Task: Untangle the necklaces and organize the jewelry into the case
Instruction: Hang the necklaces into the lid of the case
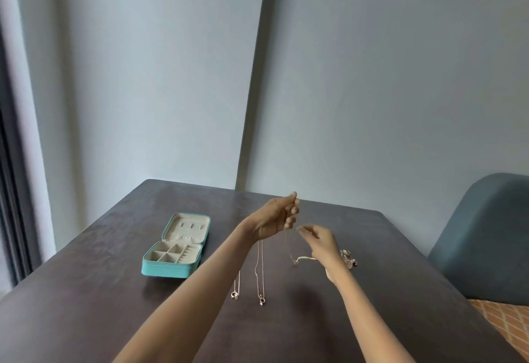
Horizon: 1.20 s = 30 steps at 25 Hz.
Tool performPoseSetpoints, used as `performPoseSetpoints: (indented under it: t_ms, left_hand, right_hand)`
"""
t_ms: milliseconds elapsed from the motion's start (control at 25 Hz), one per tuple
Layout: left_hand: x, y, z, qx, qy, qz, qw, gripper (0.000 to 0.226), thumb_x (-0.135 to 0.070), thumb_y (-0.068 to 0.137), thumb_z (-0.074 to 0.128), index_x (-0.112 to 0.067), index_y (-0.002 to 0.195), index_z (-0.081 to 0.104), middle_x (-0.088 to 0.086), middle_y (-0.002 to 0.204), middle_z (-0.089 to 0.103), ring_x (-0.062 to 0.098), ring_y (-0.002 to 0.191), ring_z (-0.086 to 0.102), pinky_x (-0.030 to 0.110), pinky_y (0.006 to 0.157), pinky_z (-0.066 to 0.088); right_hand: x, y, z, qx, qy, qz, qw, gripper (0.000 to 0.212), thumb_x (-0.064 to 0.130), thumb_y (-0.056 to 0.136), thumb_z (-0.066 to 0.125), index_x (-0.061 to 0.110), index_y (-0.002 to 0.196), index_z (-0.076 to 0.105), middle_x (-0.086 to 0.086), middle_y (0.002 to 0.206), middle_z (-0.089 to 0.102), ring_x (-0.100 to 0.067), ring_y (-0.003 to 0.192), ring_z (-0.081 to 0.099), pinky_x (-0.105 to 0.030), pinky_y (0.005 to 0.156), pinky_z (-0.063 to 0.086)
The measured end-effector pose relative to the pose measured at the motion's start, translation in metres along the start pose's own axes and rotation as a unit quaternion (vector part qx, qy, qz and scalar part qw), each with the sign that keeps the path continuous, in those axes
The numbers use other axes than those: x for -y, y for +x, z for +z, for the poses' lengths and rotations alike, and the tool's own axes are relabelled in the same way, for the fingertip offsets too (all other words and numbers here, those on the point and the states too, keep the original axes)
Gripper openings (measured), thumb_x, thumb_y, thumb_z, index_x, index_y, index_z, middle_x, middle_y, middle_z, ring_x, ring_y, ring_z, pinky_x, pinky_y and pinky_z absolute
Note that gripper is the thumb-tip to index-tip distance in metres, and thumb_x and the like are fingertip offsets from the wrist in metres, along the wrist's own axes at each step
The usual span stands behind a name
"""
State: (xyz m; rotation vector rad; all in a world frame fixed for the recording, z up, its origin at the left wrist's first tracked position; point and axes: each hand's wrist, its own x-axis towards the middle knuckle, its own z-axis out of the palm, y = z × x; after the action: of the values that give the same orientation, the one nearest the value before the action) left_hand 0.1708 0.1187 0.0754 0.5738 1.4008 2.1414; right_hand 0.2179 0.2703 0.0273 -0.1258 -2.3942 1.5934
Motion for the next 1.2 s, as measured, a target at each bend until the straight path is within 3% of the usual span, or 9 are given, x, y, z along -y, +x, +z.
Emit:
performPoseSetpoints:
  t_ms: [120, 240, 440, 560, 720, 880, 1000, 1080, 1200]
  left_hand:
    - [-0.006, -0.002, -0.006, -0.063, -0.078, 0.052, 0.994, 0.022, -0.020, 0.101, 0.040, -0.011, 0.096, 0.059, 0.002, 0.086, 0.071, 0.016, 0.072, 0.070, 0.024, 0.062, 0.057]
    - [0.003, -0.002, -0.019, -0.111, 0.014, 0.074, 0.991, 0.021, -0.016, 0.099, 0.043, -0.009, 0.096, 0.063, 0.006, 0.101, 0.067, 0.018, 0.089, 0.065, 0.025, 0.079, 0.053]
    - [0.017, -0.014, -0.018, -0.121, 0.180, -0.004, 0.976, 0.025, -0.014, 0.100, 0.043, -0.009, 0.086, 0.063, 0.005, 0.074, 0.064, 0.013, 0.057, 0.061, 0.022, 0.060, 0.052]
    - [0.010, -0.021, -0.012, -0.098, 0.223, -0.043, 0.969, 0.032, -0.025, 0.101, 0.040, -0.010, 0.080, 0.058, 0.000, 0.055, 0.054, 0.010, 0.036, 0.042, 0.021, 0.045, 0.041]
    - [0.002, -0.026, -0.007, -0.011, 0.237, -0.119, 0.964, 0.045, -0.044, 0.101, 0.029, -0.016, 0.075, 0.052, -0.008, 0.044, 0.030, 0.006, 0.034, 0.020, 0.018, 0.039, 0.019]
    - [-0.005, -0.026, -0.011, 0.013, 0.119, -0.090, 0.989, 0.034, -0.038, 0.101, 0.034, -0.019, 0.077, 0.049, -0.011, 0.046, 0.032, 0.003, 0.034, 0.019, 0.017, 0.038, 0.012]
    - [-0.009, -0.029, -0.014, -0.052, 0.004, -0.045, 0.998, 0.025, -0.023, 0.101, 0.037, -0.016, 0.087, 0.056, -0.008, 0.057, 0.058, 0.005, 0.037, 0.042, 0.015, 0.037, 0.032]
    - [-0.003, -0.029, -0.018, -0.079, -0.067, -0.015, 0.994, 0.026, -0.019, 0.102, 0.036, -0.013, 0.087, 0.056, 0.001, 0.077, 0.072, 0.013, 0.056, 0.066, 0.021, 0.051, 0.052]
    - [0.010, -0.027, -0.022, -0.107, -0.121, 0.015, 0.987, 0.027, -0.018, 0.102, 0.034, -0.011, 0.087, 0.055, 0.010, 0.097, 0.071, 0.023, 0.083, 0.070, 0.028, 0.071, 0.058]
  right_hand:
    - [-0.004, -0.013, 0.008, 0.047, -0.024, -0.019, 0.998, 0.020, 0.029, 0.095, 0.054, 0.023, 0.089, 0.072, 0.012, 0.053, 0.052, -0.003, 0.038, 0.030, -0.018, 0.042, 0.025]
    - [0.008, -0.022, 0.013, 0.068, -0.026, -0.042, 0.996, 0.020, 0.025, 0.095, 0.054, 0.016, 0.092, 0.071, 0.019, 0.050, 0.055, 0.003, 0.042, 0.043, -0.010, 0.043, 0.028]
    - [0.033, -0.011, 0.017, 0.045, -0.055, -0.094, 0.993, 0.013, 0.025, 0.087, 0.065, 0.022, 0.076, 0.071, 0.001, 0.081, 0.072, -0.010, 0.078, 0.064, -0.026, 0.075, 0.048]
    - [0.040, -0.008, 0.009, 0.002, -0.054, -0.074, 0.996, 0.017, 0.033, 0.085, 0.066, 0.023, 0.071, 0.068, 0.011, 0.063, 0.066, -0.007, 0.063, 0.056, -0.027, 0.060, 0.042]
    - [0.039, -0.015, 0.009, -0.010, 0.113, -0.022, 0.993, 0.022, 0.027, 0.091, 0.060, 0.013, 0.074, 0.058, 0.007, 0.049, 0.033, -0.005, 0.039, 0.027, -0.020, 0.040, 0.022]
    - [0.027, -0.014, 0.021, -0.023, 0.182, 0.018, 0.983, 0.022, 0.026, 0.094, 0.056, 0.011, 0.079, 0.052, 0.006, 0.050, 0.027, -0.006, 0.039, 0.024, -0.020, 0.041, 0.022]
    - [0.015, -0.021, 0.033, 0.022, 0.175, 0.003, 0.984, 0.018, 0.022, 0.096, 0.053, 0.010, 0.082, 0.051, 0.000, 0.054, 0.035, -0.008, 0.043, 0.034, -0.021, 0.046, 0.034]
    - [0.011, -0.027, 0.043, 0.051, 0.177, 0.003, 0.983, 0.010, 0.015, 0.095, 0.054, 0.010, 0.086, 0.055, -0.003, 0.058, 0.045, -0.011, 0.046, 0.044, -0.021, 0.049, 0.043]
    - [0.008, -0.033, 0.057, 0.070, 0.185, 0.012, 0.980, 0.006, 0.006, 0.092, 0.056, 0.006, 0.087, 0.059, -0.004, 0.063, 0.052, -0.011, 0.052, 0.048, -0.020, 0.051, 0.046]
